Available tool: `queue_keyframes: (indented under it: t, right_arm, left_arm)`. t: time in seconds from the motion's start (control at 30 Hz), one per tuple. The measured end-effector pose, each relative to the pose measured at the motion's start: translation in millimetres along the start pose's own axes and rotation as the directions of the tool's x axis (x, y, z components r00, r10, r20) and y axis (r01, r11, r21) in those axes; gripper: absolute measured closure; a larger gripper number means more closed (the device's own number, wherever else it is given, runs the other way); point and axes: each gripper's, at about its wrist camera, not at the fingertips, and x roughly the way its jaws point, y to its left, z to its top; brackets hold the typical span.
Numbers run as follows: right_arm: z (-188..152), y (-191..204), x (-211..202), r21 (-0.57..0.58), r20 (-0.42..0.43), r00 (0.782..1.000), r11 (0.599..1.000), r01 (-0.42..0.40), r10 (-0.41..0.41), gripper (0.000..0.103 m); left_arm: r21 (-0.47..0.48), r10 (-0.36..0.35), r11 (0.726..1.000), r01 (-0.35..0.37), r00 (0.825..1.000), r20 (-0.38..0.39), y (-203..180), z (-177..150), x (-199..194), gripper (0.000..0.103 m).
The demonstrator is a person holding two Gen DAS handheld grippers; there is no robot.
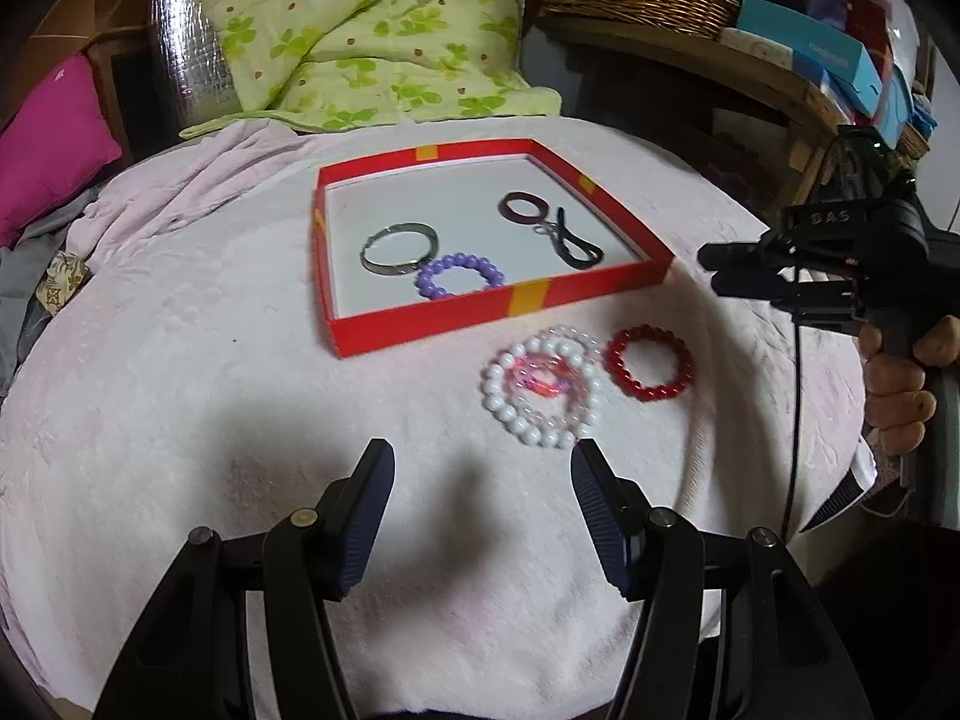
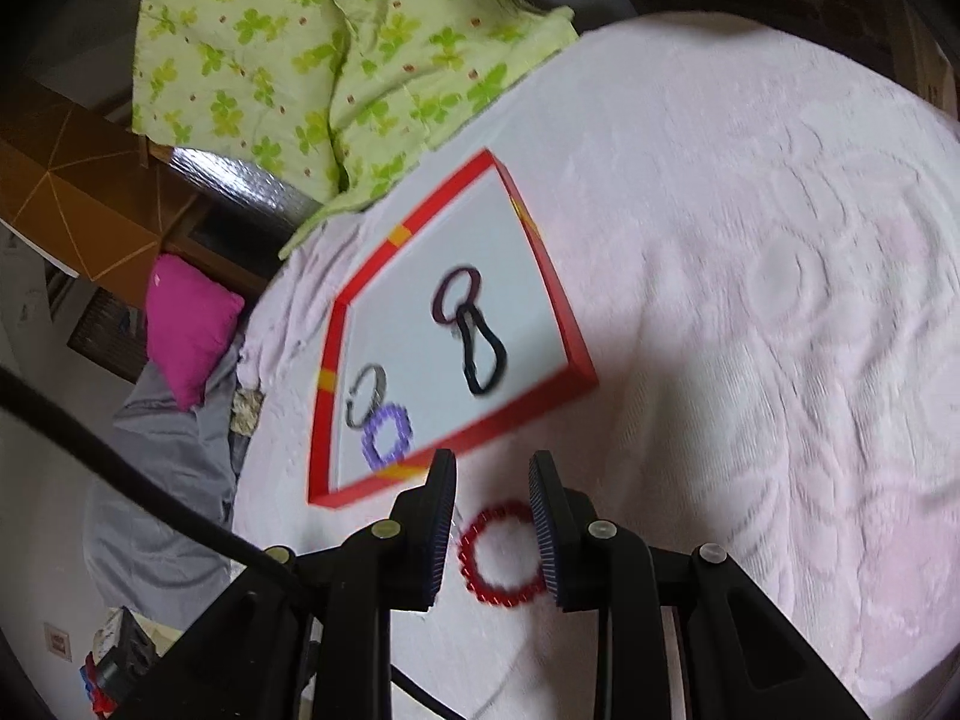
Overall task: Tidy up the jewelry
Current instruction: 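Lower the black hair tie into the red tray and open the right gripper, then grasp the white pearl bracelet with the left gripper while the right gripper grasps the red bead bracelet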
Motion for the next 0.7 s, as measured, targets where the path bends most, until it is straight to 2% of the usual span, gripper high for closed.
queue_keyframes:
  t: [0.17,0.3,0.37,0.47,0.6,0.67,0.7]
  right_arm:
    - [-7.8,-3.3,10.5,-0.009,-0.068,0.998,1.0,0.009,-0.01,0.075]
    - [-13.0,2.0,24.7,-0.06,-0.115,0.993,0.998,0.028,-0.035,0.075]
    - [-14.2,2.8,34.0,-0.079,-0.133,0.989,0.995,0.056,-0.066,0.075]
    - [-15.0,4.3,45.0,-0.134,-0.137,0.976,0.979,0.154,-0.172,0.075]
    - [-17.1,7.3,47.0,-0.193,-0.141,0.97,0.967,0.168,-0.196,0.075]
    - [-20.9,12.3,47.9,-0.24,-0.131,0.966,0.953,0.187,-0.223,0.079]
    - [-22.9,15.1,48.1,-0.267,-0.123,0.963,0.942,0.202,-0.241,0.085]
  left_arm:
    - [0.023,-0.009,1.0,0.009,1.0,-0.015,-9.4,-2.9,1.9,0.041]
    - [0.015,-0.025,1.0,0.026,0.999,-0.031,-10.6,-3.1,7.3,0.041]
    - [0.015,-0.031,0.999,0.031,0.999,-0.038,-11.2,-2.8,10.5,0.041]
    - [0.016,-0.046,0.999,0.047,0.998,-0.05,-13.1,-3.3,14.1,0.041]
    - [-0.005,-0.072,0.997,0.072,0.995,-0.074,-13.2,-0.5,22.2,0.04]
    - [-0.012,-0.076,0.997,0.075,0.994,-0.084,-13.4,1.9,27.7,0.04]
    - [-0.013,-0.078,0.997,0.077,0.993,-0.093,-14.8,3.4,31.7,0.035]
